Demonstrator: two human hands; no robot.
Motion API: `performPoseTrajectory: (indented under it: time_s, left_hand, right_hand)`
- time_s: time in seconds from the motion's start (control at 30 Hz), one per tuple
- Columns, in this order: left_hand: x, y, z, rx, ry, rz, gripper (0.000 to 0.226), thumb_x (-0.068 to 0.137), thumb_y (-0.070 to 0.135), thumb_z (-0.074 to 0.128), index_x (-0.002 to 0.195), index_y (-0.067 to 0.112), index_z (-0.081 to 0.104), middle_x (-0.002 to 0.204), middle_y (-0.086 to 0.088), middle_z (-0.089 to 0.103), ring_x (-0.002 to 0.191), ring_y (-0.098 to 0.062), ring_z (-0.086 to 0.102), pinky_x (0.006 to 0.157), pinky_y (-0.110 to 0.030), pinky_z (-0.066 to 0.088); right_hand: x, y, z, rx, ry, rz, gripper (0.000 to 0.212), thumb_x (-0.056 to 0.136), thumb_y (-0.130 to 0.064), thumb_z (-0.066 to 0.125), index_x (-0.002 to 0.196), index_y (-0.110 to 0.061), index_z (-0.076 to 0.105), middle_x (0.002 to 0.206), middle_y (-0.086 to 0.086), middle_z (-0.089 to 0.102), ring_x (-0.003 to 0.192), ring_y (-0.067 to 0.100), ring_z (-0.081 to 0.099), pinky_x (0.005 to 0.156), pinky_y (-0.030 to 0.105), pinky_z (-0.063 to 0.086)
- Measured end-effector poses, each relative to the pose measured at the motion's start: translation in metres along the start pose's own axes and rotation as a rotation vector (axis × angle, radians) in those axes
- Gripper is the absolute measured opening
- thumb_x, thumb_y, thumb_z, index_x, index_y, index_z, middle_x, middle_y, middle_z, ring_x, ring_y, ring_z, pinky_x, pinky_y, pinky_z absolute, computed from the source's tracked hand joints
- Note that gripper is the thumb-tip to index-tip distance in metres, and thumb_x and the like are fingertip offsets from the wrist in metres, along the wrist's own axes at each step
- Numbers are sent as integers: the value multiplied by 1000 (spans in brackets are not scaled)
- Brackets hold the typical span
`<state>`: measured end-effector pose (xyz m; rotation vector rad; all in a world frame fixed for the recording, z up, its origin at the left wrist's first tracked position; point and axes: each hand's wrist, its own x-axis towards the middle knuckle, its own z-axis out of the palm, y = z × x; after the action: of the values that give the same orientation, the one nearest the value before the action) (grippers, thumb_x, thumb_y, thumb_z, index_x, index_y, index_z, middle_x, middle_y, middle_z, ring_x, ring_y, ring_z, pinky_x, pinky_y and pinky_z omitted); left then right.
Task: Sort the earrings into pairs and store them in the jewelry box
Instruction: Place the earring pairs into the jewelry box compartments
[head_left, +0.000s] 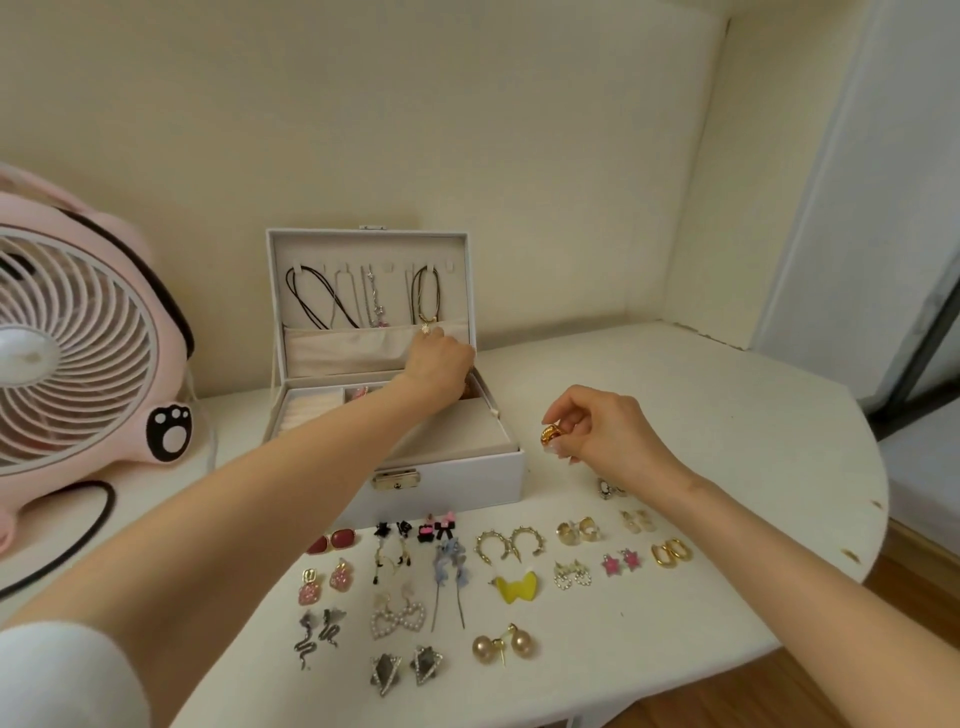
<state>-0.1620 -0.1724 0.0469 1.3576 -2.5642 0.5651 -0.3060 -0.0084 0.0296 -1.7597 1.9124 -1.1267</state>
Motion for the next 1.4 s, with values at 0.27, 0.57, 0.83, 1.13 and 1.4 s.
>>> performPoseTrajectory:
  time_s: [0.27,0.57,0.83,1.13,1.4]
  left_hand:
    - [-44,-27,-29,-444,291,-121,13,91,19,53,97,12,62,102,-4,62,97,-24,54,72,-32,42]
    - [-78,-50,-32,-474,353,-81,12,90,13,51,94,12,63,96,-3,62,88,-21,55,73,-37,47]
    - [-82,-54,-31,-484,369,-66,12,89,13,53,93,11,63,94,-3,61,88,-21,55,72,-35,46]
    - [-85,-54,-29,-486,364,-98,12,88,13,54,89,10,65,92,-3,62,85,-23,57,68,-36,46]
    - [-95,-32,-40,-554,308,-3,8,88,14,54,91,13,62,94,0,61,86,-19,55,72,-39,49]
  right_hand:
    - [44,-28,12,178,74,-37,18,72,7,71,82,-8,67,72,7,61,57,14,60,51,16,52]
    - [107,-47,61,-262,-59,-91,22,66,-4,78,86,-13,75,93,4,71,89,18,63,77,26,49]
    - [114,-47,66,-406,-134,-114,20,72,4,71,88,-8,75,96,10,72,93,24,65,83,30,52]
    - [114,-44,72,-516,-67,-112,21,74,-1,67,82,-18,76,95,3,72,94,23,64,77,28,48]
    - [76,-36,36,-434,56,-207,11,84,-19,64,91,-21,73,98,0,60,94,18,55,71,25,33]
